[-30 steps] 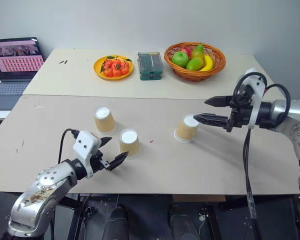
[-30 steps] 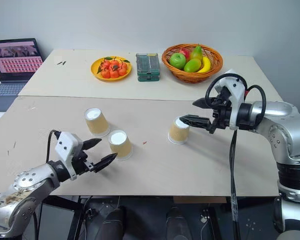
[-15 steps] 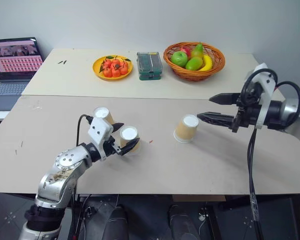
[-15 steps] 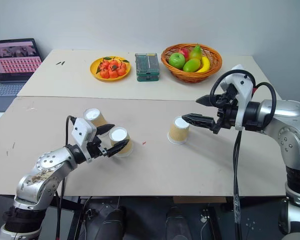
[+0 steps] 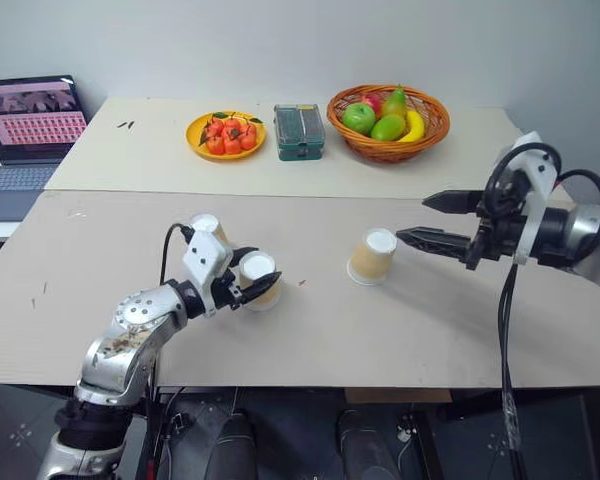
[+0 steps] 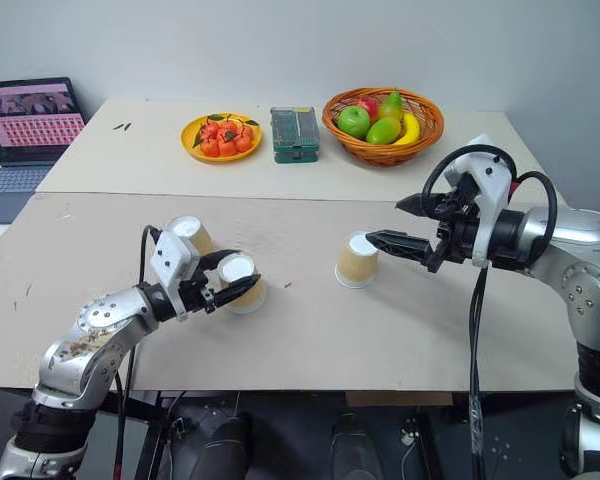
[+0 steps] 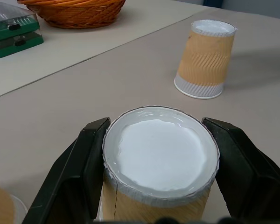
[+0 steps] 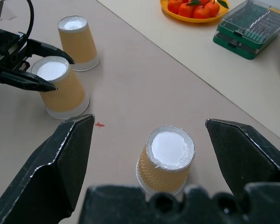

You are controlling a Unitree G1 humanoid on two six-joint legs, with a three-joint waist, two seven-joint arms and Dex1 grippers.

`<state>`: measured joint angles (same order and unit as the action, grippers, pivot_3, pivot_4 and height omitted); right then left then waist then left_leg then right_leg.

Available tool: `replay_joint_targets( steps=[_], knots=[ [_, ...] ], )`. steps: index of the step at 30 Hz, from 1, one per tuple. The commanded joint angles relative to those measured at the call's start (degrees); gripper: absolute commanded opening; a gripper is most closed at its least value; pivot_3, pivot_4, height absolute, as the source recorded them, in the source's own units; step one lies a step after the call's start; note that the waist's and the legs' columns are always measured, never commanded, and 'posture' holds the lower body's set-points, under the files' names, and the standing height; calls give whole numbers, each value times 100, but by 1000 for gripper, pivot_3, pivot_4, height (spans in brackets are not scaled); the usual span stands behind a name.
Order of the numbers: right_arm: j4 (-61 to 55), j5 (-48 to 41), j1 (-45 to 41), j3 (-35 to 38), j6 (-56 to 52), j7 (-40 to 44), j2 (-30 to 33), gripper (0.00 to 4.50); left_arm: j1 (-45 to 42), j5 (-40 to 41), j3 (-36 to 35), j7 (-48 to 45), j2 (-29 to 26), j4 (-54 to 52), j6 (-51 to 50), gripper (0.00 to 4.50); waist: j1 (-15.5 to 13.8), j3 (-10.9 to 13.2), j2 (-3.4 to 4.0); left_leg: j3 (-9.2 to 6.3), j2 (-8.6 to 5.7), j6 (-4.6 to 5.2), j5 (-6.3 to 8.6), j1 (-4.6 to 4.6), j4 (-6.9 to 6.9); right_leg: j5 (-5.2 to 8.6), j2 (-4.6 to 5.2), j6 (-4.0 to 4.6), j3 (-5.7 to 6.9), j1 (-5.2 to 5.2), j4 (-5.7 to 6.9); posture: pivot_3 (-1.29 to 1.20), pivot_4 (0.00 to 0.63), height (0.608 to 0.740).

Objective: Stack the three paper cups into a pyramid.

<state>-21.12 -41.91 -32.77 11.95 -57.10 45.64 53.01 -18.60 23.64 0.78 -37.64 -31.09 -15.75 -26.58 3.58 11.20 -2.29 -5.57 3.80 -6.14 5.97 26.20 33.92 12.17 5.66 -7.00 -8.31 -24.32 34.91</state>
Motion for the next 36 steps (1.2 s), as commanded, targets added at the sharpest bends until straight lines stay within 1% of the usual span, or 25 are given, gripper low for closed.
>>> replay_joint_targets(
  steps=[1,4,6,8,12,18,25,36],
  knots=[
    [-282,-161,16,293,-72,-139,55,4500,-786,6,34,-138,143,310,76,3171,-24,0,0,0,-1,-1,1,0,1,0,0,0,-1,1,-2,0,150,740],
    [-446,-264,121,420,-161,-293,31,4500,-1353,12,188,-417,299,781,129,3171,-31,0,0,1,-2,-1,0,1,5,0,0,0,-1,7,-4,0,150,740],
    [-550,-349,202,509,-210,-415,26,4500,-1582,-60,272,-563,405,1087,248,3171,-43,0,0,0,-1,4,-4,1,2,0,0,-1,0,6,-3,0,150,740],
    [-650,-407,301,601,-249,-526,23,4500,-1789,-106,377,-720,565,1417,364,3171,-38,-1,1,1,-1,41,-27,1,-1,4,-1,-7,-1,4,0,0,150,740],
    [-819,-550,438,754,-324,-732,12,4500,-2092,-168,624,-1054,927,1922,549,3171,-74,-1,1,0,0,47,-31,2,-9,14,-2,-17,0,2,3,0,150,740],
    [-1046,-761,612,950,-428,-1015,8,4500,-2338,-398,942,-1464,1261,2429,894,3171,-109,0,1,0,0,47,-31,4,-7,14,-1,-17,0,3,2,0,150,740],
    [-1243,-978,763,1150,-508,-1300,17,4500,-2260,-534,955,-1588,1404,2612,1048,3171,-106,-1,1,0,0,47,-32,4,-4,12,-1,-15,0,4,4,0,150,740],
    [-1221,-1094,771,1173,-437,-1458,123,4500,-1938,-849,1031,-1684,1496,2962,1382,3171,-105,-1,1,1,0,48,-32,4,-4,12,-1,-15,-1,5,3,0,150,740]
  ],
)
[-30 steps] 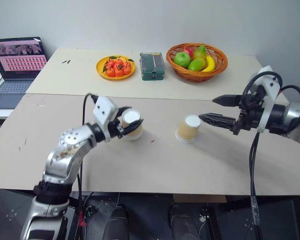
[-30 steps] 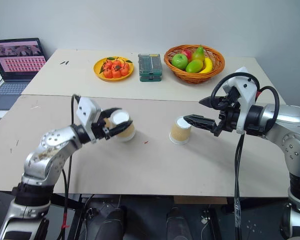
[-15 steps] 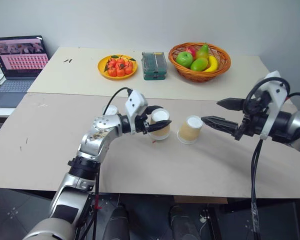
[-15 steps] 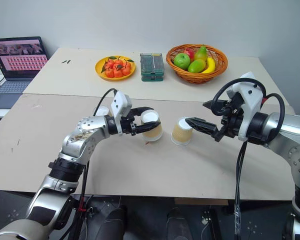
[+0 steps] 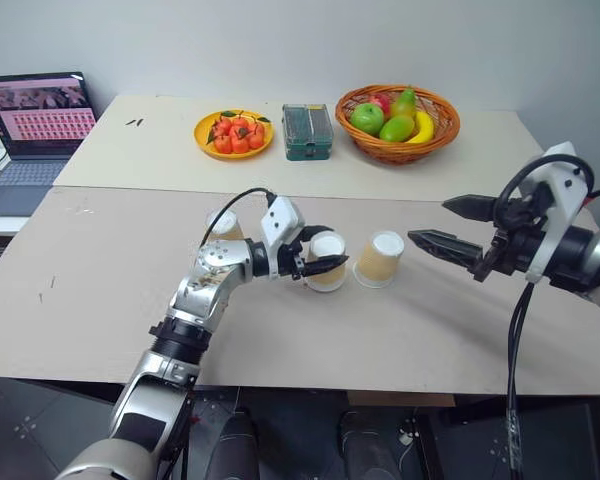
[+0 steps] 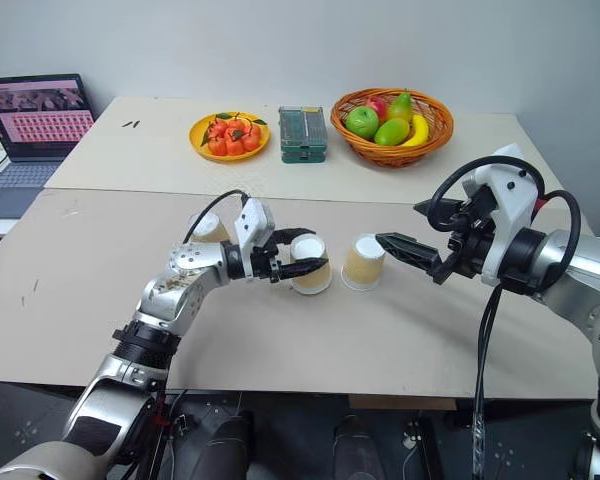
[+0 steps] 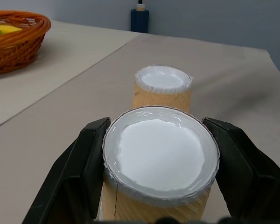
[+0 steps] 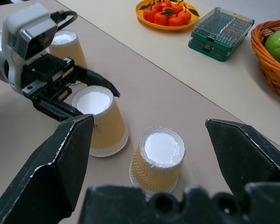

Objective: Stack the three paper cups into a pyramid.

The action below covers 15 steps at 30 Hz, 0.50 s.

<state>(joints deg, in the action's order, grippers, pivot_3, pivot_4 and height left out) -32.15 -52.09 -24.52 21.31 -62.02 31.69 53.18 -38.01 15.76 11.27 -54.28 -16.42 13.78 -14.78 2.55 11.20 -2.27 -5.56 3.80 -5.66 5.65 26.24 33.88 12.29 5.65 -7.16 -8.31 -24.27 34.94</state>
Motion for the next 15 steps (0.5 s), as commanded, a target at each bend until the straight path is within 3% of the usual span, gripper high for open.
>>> replay_joint_targets(
  steps=[1,6,7,10,15],
  knots=[
    [-121,-85,-55,235,57,-74,109,4500,10,-68,-25,-24,34,19,219,3171,-2,0,0,-1,1,0,0,0,0,0,0,0,0,0,0,0,150,740],
    [-96,-88,-68,197,105,-99,118,4500,30,-78,-40,-16,86,62,252,3171,-1,0,0,0,0,0,0,0,0,-1,0,0,0,1,0,0,150,740],
    [-90,-82,-74,187,114,-100,117,4500,33,-65,-50,-19,98,65,240,3796,-2,0,0,0,0,0,0,0,0,-1,0,0,0,1,0,0,150,740],
    [-70,-61,-93,164,139,-98,116,4500,42,11,-82,-68,127,16,168,4480,-2,0,0,0,0,0,0,0,1,-1,0,1,0,1,0,0,150,740],
    [-46,-50,-111,126,165,-85,102,4500,-52,57,-183,32,149,-89,101,4480,-1,0,0,0,0,0,0,0,0,-1,0,0,0,1,0,0,150,740]
  ],
)
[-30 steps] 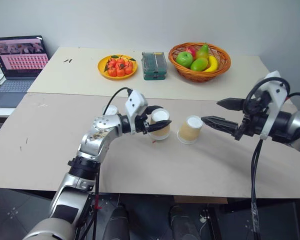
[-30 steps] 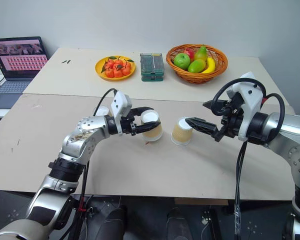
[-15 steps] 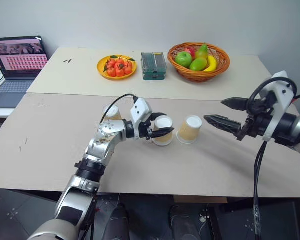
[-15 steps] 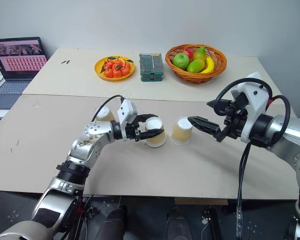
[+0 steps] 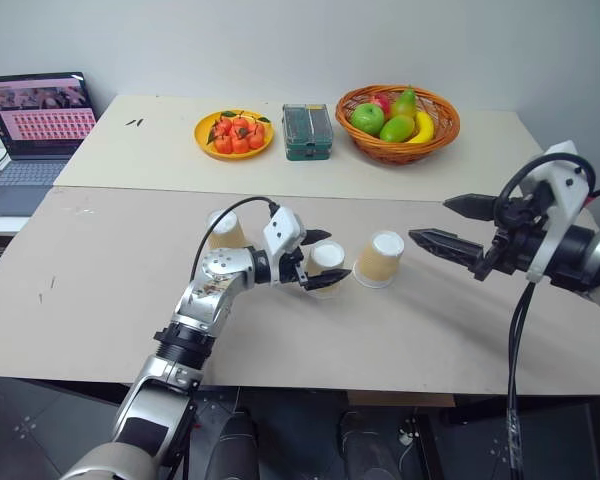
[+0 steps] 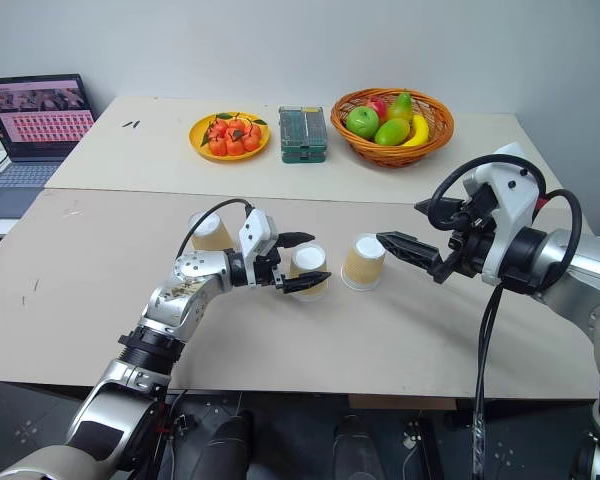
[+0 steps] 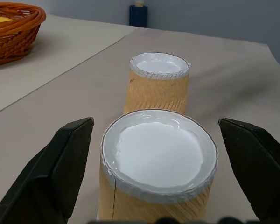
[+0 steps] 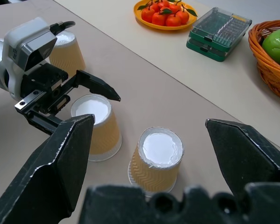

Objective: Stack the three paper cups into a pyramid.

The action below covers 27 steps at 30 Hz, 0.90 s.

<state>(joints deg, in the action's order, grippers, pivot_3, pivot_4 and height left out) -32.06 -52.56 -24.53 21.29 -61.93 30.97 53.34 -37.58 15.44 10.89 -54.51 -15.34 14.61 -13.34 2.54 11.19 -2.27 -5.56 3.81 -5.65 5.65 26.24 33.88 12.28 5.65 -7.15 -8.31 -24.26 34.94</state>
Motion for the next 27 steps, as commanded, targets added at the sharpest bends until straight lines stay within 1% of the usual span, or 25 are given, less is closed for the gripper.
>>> replay_joint_targets(
  steps=[1,3,6,9,14,17,19,23,27],
  knots=[
    [-45,8,-112,115,167,-5,85,4500,-131,137,-189,73,49,-223,-89,4480,0,0,0,0,0,0,0,0,0,0,0,0,0,0,0,0,150,740],
    [7,52,-136,46,215,35,75,4500,-436,516,-536,262,86,-645,-436,4480,-2,0,0,0,0,0,0,0,0,0,0,0,0,0,0,0,150,740],
    [89,115,-173,-36,278,104,81,4500,-819,912,-934,522,-11,-1263,-918,4480,-2,1,-1,0,0,0,0,6,1,-1,0,-1,1,-3,2,0,150,740],
    [175,180,-231,-120,347,174,82,4500,-936,1064,-1135,683,-187,-1617,-1243,4480,12,-4,7,0,0,-1,-1,1,1,-1,0,-2,0,2,0,0,150,740],
    [328,274,-393,-365,465,329,44,4500,-934,1306,-1674,1258,-605,-2162,-1870,4480,27,-7,15,0,2,1,-2,-4,-3,1,-3,-4,0,-1,4,0,150,740],
    [454,344,-490,-500,545,450,29,4500,-721,1250,-2051,1745,-863,-2298,-2060,4480,49,-7,15,0,2,1,-2,-4,-2,1,-4,-4,-1,0,3,0,150,740],
    [549,384,-560,-585,593,547,19,4500,-424,1172,-2364,2126,-1044,-2380,-2224,4480,52,-7,15,0,3,1,-2,-5,-2,1,-4,-4,0,2,3,0,150,740],
    [719,440,-631,-774,671,907,81,4500,532,978,-2739,2502,-1475,-2797,-2320,4480,87,-7,15,0,3,1,-2,-5,-2,1,-4,-3,0,1,2,0,150,740],
    [1007,378,-769,-723,718,1364,218,4500,1705,1092,-3171,2600,-1565,-3423,-2277,4480,82,-5,12,0,4,0,-1,-1,-1,1,-2,-2,0,2,0,0,150,740]
  ],
)
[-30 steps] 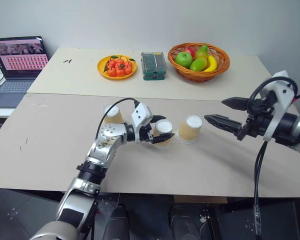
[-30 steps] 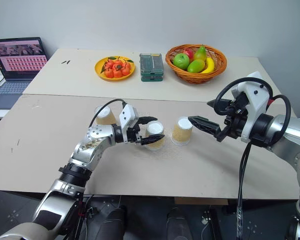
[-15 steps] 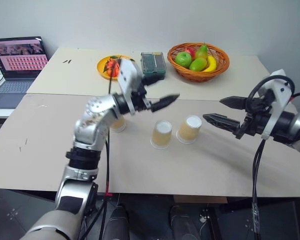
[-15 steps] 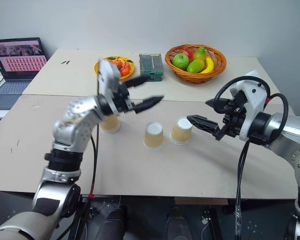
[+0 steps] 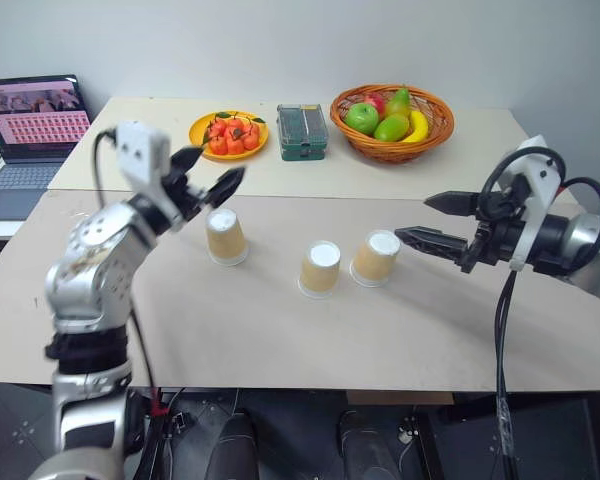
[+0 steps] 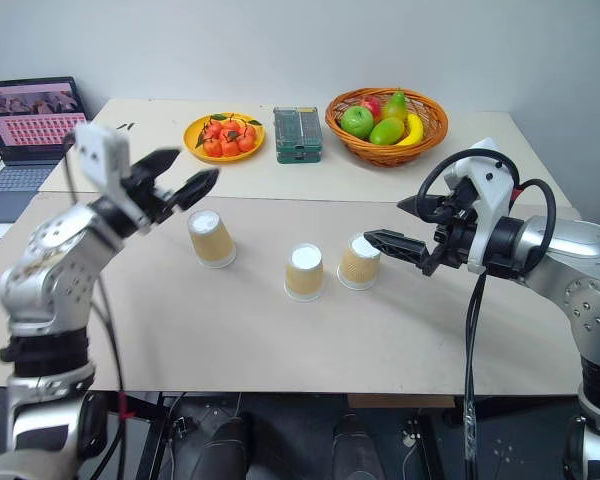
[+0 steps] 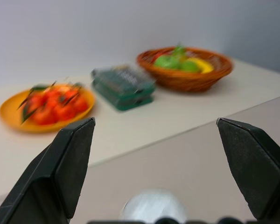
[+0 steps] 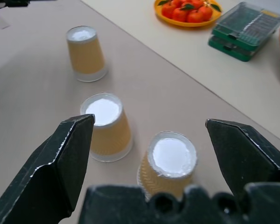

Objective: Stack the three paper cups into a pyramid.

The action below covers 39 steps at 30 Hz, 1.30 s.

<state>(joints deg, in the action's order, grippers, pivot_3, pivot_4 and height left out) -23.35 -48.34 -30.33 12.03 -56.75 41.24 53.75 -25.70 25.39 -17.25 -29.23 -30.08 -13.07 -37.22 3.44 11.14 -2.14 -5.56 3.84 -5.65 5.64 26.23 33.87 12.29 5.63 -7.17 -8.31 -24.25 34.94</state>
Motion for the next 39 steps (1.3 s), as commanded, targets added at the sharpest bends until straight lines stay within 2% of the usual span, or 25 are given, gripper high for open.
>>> replay_joint_targets(
  steps=[1,4,6,8,14,21,30,32,39],
  knots=[
    [194,-52,-213,208,207,421,198,4500,678,150,-419,67,-79,-754,123,4480,2,1,-2,0,1,0,0,2,0,0,0,0,3,-2,0,0,150,740],
    [290,-250,-273,289,179,658,163,4500,1182,83,-529,227,-39,-999,203,4480,-25,3,-5,0,4,-1,1,4,-1,-1,1,2,6,-5,-3,0,150,740],
    [320,-452,-349,350,119,770,83,4500,1494,74,-508,295,98,-1152,342,4480,-18,3,-5,0,3,-44,28,4,0,-5,1,8,6,-5,-3,0,150,740],
    [347,-466,-400,300,121,813,66,4500,1731,-70,-317,351,180,-1205,503,4480,-13,3,-5,1,3,-46,29,3,4,-7,1,12,5,-2,-5,0,150,740],
    [354,-315,-473,139,187,823,83,4500,1667,-443,177,464,424,-839,1028,4480,-11,3,-6,1,1,-48,31,2,8,-12,1,18,5,-2,-8,0,150,740],
    [173,-341,-513,322,117,615,117,4500,994,-1122,758,482,653,715,2193,4480,13,2,-5,1,1,-48,31,0,8,-14,1,20,5,-1,-8,0,150,740],
    [-14,-440,-383,546,33,398,199,4500,18,-1087,804,161,753,2169,2823,4480,-6,2,-5,1,2,-39,25,4,-2,-7,0,8,5,-3,-4,0,150,740],
    [-37,-462,-378,553,35,352,195,4500,-293,-1103,868,80,805,2478,2952,4480,-24,2,-5,1,2,-12,8,6,-4,-4,0,5,6,-5,-4,0,150,740],
    [-110,-518,-329,569,38,231,198,4500,-778,-1096,944,-129,868,3144,3258,4480,-78,2,-5,2,2,-19,10,7,-1,-4,0,4,6,-3,-3,0,150,740]
  ],
)
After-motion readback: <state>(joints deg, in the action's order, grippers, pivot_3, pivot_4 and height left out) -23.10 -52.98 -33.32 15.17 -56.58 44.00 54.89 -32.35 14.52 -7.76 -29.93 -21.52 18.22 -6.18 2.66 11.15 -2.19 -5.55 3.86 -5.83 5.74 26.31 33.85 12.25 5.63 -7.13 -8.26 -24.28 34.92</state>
